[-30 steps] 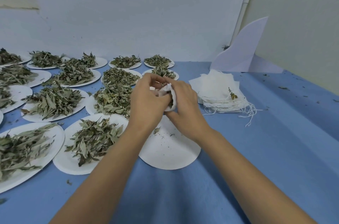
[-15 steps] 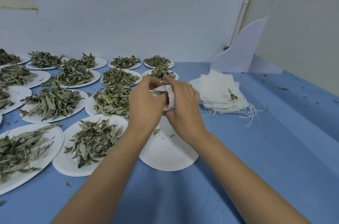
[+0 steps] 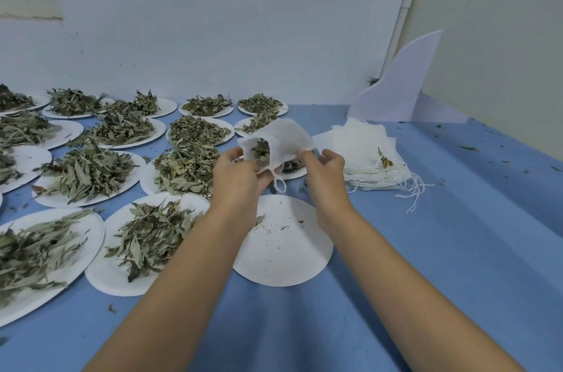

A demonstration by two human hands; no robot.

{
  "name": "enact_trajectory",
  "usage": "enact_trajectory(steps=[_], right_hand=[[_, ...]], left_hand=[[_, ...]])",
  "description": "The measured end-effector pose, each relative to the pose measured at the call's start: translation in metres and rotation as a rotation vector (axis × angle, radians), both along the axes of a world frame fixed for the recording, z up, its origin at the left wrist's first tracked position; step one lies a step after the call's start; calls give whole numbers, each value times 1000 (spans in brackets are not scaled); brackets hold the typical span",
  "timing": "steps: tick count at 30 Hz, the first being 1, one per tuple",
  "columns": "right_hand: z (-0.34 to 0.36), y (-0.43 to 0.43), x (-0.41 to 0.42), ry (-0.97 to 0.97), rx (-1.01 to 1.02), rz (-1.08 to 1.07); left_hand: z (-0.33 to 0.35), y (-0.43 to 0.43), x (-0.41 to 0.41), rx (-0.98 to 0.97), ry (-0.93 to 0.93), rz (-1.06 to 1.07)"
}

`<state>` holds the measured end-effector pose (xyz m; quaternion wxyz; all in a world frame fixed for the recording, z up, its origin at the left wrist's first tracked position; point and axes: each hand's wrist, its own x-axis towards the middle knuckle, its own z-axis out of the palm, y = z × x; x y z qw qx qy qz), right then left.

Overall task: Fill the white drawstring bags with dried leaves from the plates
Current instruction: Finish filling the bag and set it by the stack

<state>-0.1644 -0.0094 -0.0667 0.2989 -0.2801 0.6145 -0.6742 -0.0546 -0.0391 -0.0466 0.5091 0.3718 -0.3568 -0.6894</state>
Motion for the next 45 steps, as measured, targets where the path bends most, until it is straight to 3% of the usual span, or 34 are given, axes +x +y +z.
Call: enact_trajectory(steps=[2, 4, 10, 13, 19, 22, 25, 32, 40, 42, 45], right_hand=[[3, -1, 1, -270, 13, 103], [5, -1, 1, -388, -9, 200], [5, -1, -8, -218, 45, 138], [10, -10, -22, -147, 39, 95], [26, -58, -65, 59, 110, -69], [32, -85, -95, 204, 177, -113], [37, -114, -126, 187, 180, -176], [34, -151, -175, 300, 436, -96], [33, -100, -150, 398, 48, -254], [30, -82, -139, 594, 98, -252], [20, -56, -121, 984, 431, -153]], left_hand=[[-1, 2, -4, -13, 6, -9], [-2, 4, -7, -50, -59, -30], [-1, -6, -6, 1, -238, -199], [6, -20, -20, -86, -395, -210], [16, -68, -76, -134, -516, -125], [20, -96, -109, -41, -395, -104], [25, -120, -137, 92, -219, -120], [15, -153, -165, 84, -176, -194], [15, -113, -129, 7, -147, -223], [21, -100, -121, -19, -90, -237], [28, -84, -108, -46, -26, -253]])
